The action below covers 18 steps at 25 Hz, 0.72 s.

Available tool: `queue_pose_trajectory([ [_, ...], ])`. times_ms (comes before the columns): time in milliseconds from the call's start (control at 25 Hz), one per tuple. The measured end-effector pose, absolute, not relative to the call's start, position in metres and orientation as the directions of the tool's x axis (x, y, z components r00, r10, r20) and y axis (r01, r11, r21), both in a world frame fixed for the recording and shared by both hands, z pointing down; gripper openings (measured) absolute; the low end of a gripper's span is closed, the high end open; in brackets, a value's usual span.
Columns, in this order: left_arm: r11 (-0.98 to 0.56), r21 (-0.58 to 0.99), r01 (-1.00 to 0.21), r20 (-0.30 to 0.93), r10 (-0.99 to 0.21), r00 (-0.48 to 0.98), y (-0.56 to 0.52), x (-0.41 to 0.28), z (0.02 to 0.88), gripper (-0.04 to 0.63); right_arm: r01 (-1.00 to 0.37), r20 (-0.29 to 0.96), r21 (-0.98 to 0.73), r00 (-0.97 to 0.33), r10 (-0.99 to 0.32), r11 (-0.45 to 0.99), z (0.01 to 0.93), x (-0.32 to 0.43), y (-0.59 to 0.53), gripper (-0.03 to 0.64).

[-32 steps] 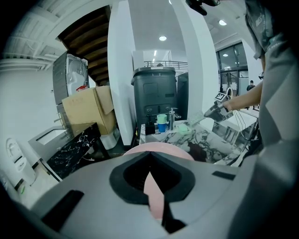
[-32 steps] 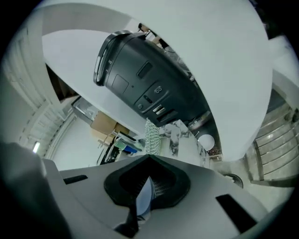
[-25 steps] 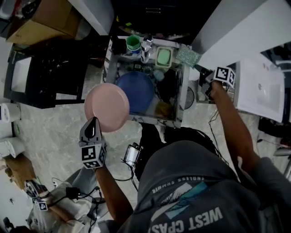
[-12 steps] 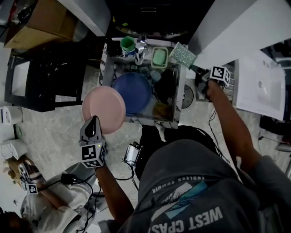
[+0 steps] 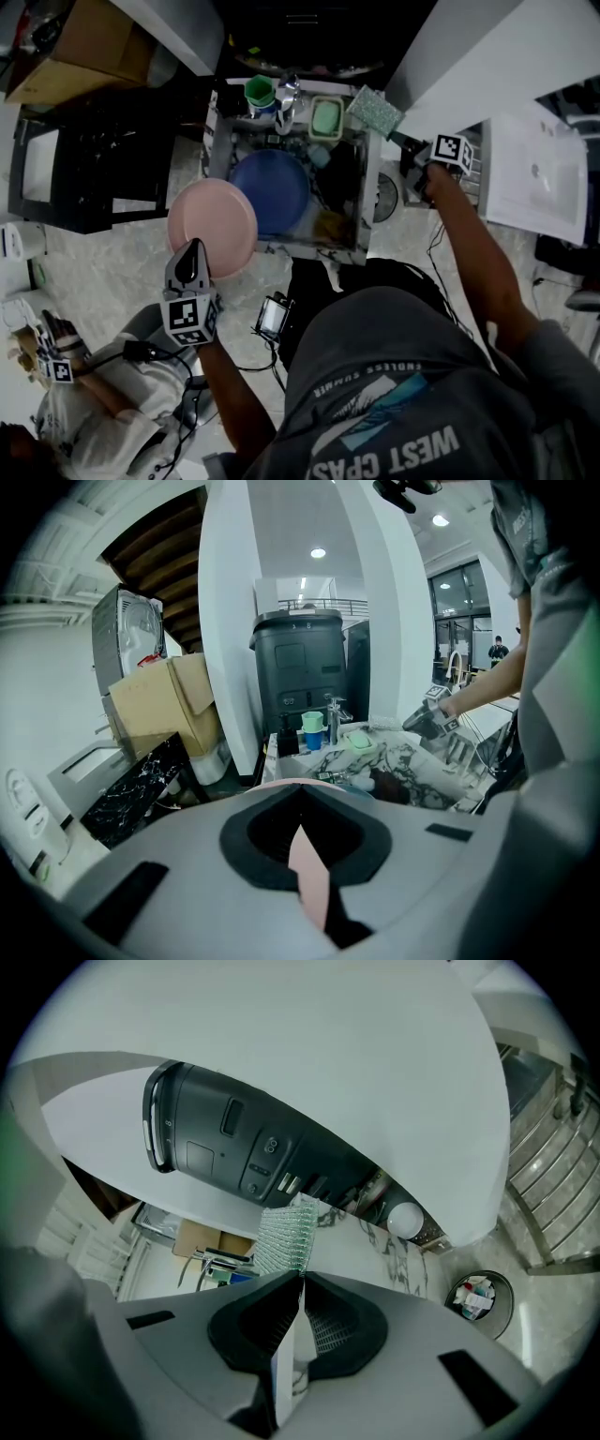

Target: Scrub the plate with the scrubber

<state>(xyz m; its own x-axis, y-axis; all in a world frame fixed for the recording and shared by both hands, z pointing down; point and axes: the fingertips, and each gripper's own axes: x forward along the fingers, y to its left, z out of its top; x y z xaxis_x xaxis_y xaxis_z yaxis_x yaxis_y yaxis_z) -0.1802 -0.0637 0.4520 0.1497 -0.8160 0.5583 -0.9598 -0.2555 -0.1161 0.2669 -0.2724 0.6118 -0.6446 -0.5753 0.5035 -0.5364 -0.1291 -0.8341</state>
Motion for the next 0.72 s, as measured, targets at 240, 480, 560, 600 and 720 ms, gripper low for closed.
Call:
queue_pose_trajectory([
  [240, -0.252, -0.112, -0.961, 0.563, -0.813, 0.148, -0.0635, -0.1812, 0.4508, 0.000, -0.556, 0.505, -0.826, -0.653, -0.564, -0.096, 0.6068, 0.2626, -0.2722, 0.032],
  [480, -0.255, -0.120, -0.959, 0.555, -0.818, 0.148, -0.0668, -0.1816, 0.4460, 0.000, -0.561, 0.502, -0.824, -0.656, -0.563, -0.080, 0.6052, 0.2615, -0.2734, 0.065],
  [560, -0.255, -0.123, -0.959, 0.554, -0.820, 0.147, -0.0673, -0.1824, 0.4447, 0.000, -0.558, 0.500, -0.826, -0.660, -0.561, -0.079, 0.6053, 0.2602, -0.2721, 0.130],
  [600, -0.255, -0.124, -0.959, 0.554, -0.820, 0.146, -0.0673, -0.1829, 0.4442, 0.000, -0.558, 0.500, -0.826, -0.661, -0.560, -0.079, 0.6055, 0.2598, -0.2713, 0.132],
  [720, -0.254, -0.124, -0.959, 0.557, -0.818, 0.144, -0.0662, -0.1843, 0.4445, 0.000, -0.561, 0.502, -0.824, -0.661, -0.558, -0.076, 0.6056, 0.2594, -0.2704, 0.133],
])
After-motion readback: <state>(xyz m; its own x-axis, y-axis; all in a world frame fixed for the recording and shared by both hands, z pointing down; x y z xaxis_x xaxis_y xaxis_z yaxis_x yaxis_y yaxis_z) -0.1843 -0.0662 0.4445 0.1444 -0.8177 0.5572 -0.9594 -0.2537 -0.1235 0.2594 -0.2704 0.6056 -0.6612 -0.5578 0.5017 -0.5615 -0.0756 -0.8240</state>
